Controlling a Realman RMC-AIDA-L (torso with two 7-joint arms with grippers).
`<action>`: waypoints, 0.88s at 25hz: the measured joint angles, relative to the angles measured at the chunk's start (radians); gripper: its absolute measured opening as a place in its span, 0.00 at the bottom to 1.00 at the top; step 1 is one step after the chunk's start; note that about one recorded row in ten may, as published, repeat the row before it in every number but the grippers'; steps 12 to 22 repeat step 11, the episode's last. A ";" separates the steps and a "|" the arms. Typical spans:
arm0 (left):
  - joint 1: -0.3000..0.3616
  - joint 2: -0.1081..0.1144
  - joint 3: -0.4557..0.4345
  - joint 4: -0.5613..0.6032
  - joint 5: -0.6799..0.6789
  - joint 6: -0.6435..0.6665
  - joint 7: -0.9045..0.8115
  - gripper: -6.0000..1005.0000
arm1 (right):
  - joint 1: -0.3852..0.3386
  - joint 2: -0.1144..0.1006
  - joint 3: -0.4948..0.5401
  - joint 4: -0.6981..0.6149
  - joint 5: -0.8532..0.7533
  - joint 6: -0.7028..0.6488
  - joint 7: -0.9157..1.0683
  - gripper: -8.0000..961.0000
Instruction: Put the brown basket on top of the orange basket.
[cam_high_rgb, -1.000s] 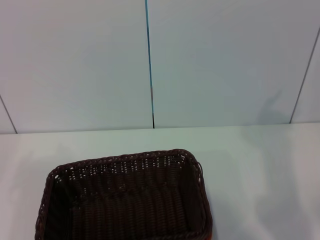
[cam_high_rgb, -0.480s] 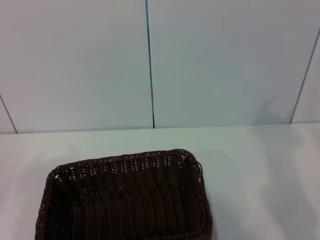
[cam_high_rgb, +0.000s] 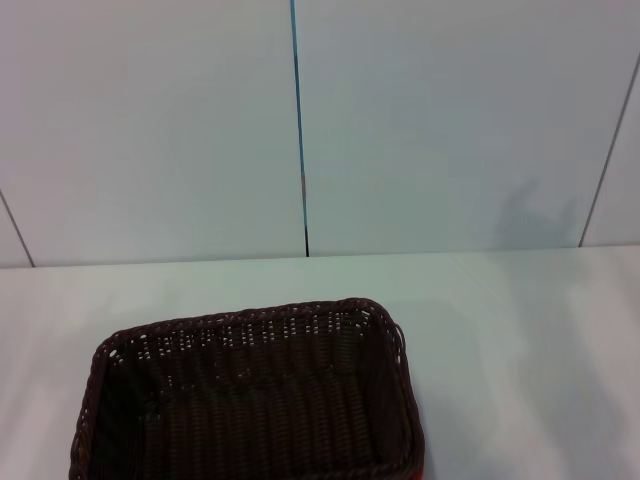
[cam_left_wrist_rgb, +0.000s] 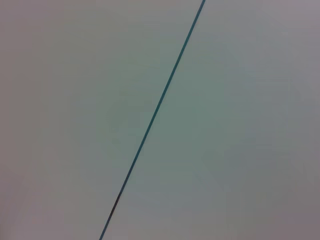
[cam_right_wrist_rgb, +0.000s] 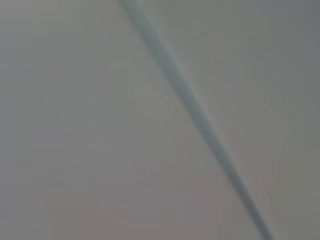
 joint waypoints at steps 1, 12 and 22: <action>0.001 0.000 0.000 0.000 -0.002 0.002 0.000 0.66 | 0.008 -0.003 -0.002 0.006 -0.001 -0.036 -0.036 0.81; -0.004 0.004 0.004 -0.001 -0.004 0.010 0.002 0.66 | 0.212 -0.003 0.431 -0.289 0.249 -1.023 -0.730 0.81; -0.004 0.004 0.004 -0.001 -0.004 0.010 0.002 0.66 | 0.212 -0.003 0.431 -0.289 0.249 -1.023 -0.730 0.81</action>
